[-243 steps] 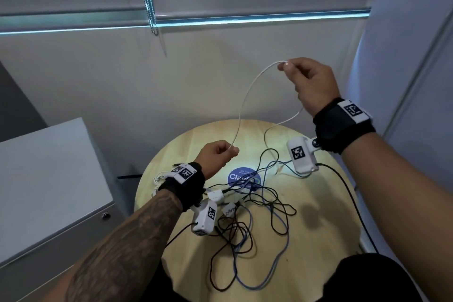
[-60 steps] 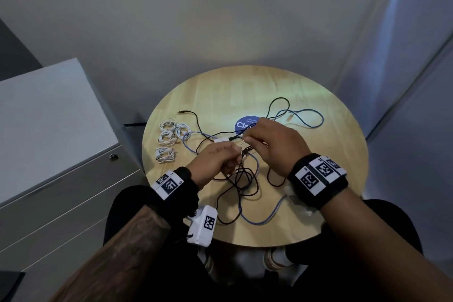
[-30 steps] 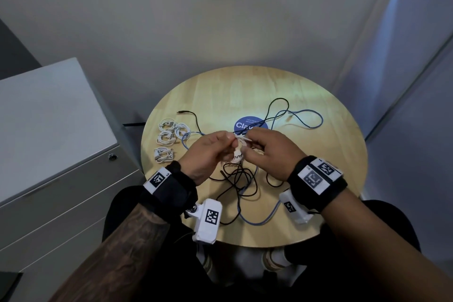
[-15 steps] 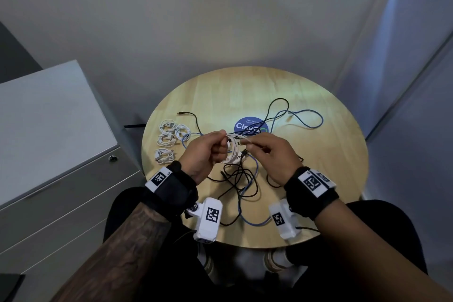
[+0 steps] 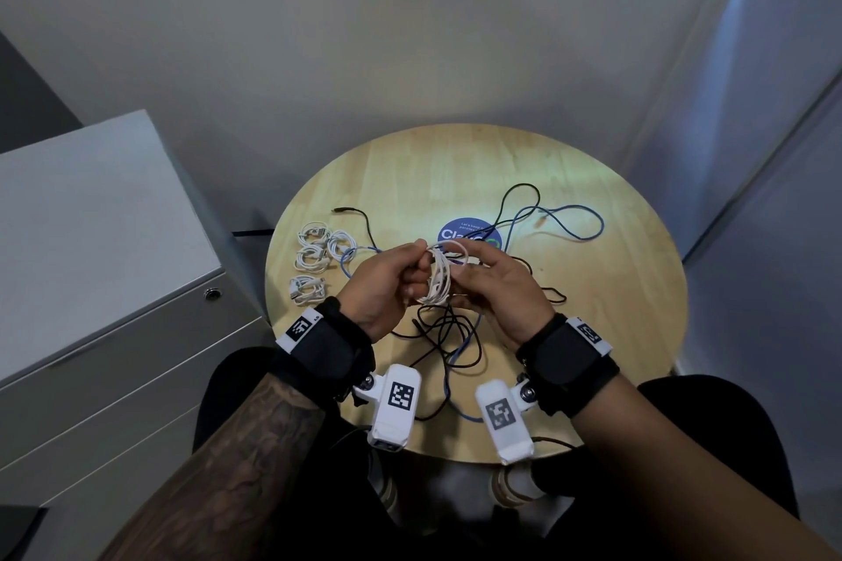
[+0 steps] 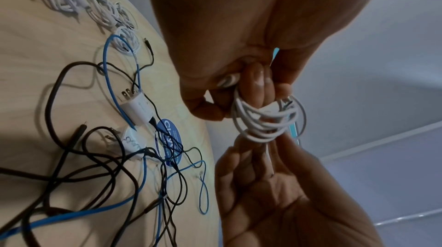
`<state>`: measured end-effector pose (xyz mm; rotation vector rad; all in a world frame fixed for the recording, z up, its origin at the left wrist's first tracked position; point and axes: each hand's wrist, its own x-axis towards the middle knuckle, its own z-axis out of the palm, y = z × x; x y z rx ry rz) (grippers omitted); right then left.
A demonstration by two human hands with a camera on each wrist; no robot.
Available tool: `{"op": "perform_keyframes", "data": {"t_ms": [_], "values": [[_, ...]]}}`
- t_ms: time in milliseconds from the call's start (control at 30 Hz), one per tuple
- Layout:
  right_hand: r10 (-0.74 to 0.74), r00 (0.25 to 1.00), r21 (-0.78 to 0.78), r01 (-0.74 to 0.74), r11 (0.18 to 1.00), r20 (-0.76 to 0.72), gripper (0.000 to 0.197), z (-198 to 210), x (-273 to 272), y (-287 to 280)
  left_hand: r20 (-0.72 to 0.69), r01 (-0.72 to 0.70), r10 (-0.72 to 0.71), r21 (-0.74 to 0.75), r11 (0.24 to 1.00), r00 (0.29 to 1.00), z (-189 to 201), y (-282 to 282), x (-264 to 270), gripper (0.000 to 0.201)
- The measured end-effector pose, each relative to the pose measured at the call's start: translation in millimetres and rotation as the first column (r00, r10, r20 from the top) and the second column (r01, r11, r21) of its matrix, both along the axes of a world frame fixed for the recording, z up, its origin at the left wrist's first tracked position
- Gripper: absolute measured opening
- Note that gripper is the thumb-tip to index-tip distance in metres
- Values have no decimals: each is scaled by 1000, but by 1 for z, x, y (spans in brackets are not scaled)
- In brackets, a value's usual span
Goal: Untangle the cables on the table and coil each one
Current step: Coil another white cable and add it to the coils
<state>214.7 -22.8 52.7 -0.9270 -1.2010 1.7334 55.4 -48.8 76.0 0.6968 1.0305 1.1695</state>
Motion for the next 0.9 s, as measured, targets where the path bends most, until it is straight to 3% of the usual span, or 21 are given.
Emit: {"op": "perform_keyframes", "data": {"t_ms": [167,300,400,700,833,900], "values": [[10,996,-54,-15,998,-91,47,1,-2,-6,2,-50,49,23,999,999,-6,-2,1,34],[-63,997,9,62,998,47,14,3,0,-5,56,-43,42,29,999,998,-4,-3,1,33],[-141,982,69,133,989,128,13,2,0,-2,86,-45,43,20,999,995,0,-4,1,34],[-93,995,-101,89,991,-31,12,4,-7,-6,-19,-61,61,23,998,998,-5,-5,3,35],[11,1000,24,-11,1000,10,54,4,-3,-8,-79,-103,108,76,992,991,-6,-5,3,34],[40,996,113,-49,992,77,64,2,-8,-13,-134,-103,118,113,988,984,-7,-5,7,33]]}}
